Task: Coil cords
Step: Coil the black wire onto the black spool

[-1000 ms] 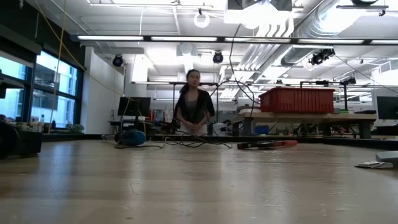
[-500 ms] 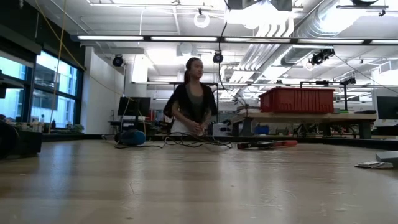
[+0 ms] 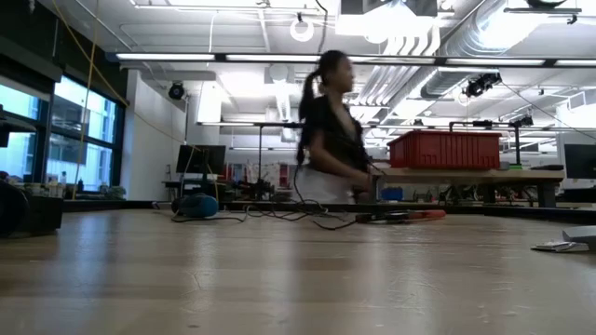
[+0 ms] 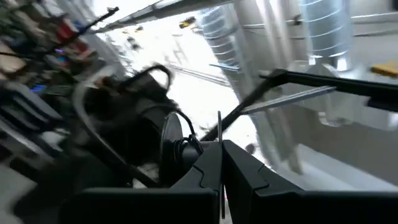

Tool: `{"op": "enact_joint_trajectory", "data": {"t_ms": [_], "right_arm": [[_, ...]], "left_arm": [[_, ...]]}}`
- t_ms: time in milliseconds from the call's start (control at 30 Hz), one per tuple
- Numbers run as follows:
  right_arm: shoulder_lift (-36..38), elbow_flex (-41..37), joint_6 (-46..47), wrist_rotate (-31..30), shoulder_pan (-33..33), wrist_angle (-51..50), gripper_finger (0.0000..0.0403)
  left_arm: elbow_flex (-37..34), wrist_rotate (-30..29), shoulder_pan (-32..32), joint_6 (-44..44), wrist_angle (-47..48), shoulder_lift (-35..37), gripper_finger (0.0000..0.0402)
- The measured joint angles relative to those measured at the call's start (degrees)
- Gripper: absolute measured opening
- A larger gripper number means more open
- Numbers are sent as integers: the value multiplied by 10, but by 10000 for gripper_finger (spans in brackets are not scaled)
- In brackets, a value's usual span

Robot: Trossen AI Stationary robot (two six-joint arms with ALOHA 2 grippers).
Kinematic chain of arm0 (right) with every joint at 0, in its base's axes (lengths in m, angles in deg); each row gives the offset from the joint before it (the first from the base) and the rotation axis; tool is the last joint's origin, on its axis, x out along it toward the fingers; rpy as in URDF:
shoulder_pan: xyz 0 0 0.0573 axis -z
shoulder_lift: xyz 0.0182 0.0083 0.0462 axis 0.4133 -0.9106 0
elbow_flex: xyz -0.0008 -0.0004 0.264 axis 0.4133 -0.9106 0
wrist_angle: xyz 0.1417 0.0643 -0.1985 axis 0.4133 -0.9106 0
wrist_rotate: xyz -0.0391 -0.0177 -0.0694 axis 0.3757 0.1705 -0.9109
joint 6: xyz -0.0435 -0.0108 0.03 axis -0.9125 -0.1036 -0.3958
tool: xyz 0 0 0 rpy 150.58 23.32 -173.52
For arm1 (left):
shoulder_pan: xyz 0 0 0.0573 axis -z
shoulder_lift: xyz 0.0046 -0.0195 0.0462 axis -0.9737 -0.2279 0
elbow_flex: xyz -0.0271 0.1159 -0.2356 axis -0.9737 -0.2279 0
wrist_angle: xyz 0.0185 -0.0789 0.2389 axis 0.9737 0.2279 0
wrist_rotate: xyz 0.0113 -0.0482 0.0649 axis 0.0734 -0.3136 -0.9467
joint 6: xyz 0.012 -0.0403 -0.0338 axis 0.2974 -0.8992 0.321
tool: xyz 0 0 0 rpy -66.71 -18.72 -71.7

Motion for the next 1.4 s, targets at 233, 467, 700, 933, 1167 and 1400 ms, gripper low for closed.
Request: {"op": "enact_joint_trajectory", "data": {"t_ms": [233, 467, 700, 933, 1167, 1400], "right_arm": [[0, 0, 14, -1, 12, 58, 0], [1, 0, 13, -1, 18, 97, 0], [-2, 0, 68, 30, 34, 118, 0], [-32, 0, 130, 54, 35, 139, 0], [-72, 0, 209, 76, 34, 220, 0], [-87, 0, 291, 95, 30, 246, 0]], "left_arm": [[0, 4, 10, -62, -44, 1, 0], [0, 14, 21, -100, -47, 1, 0], [0, 3, 34, -100, -47, 1, 0], [0, -1, 33, -95, -52, 1, 0], [0, -4, 28, -99, -68, 1, 0], [0, -4, 11, -103, -70, 0, 0]]}}
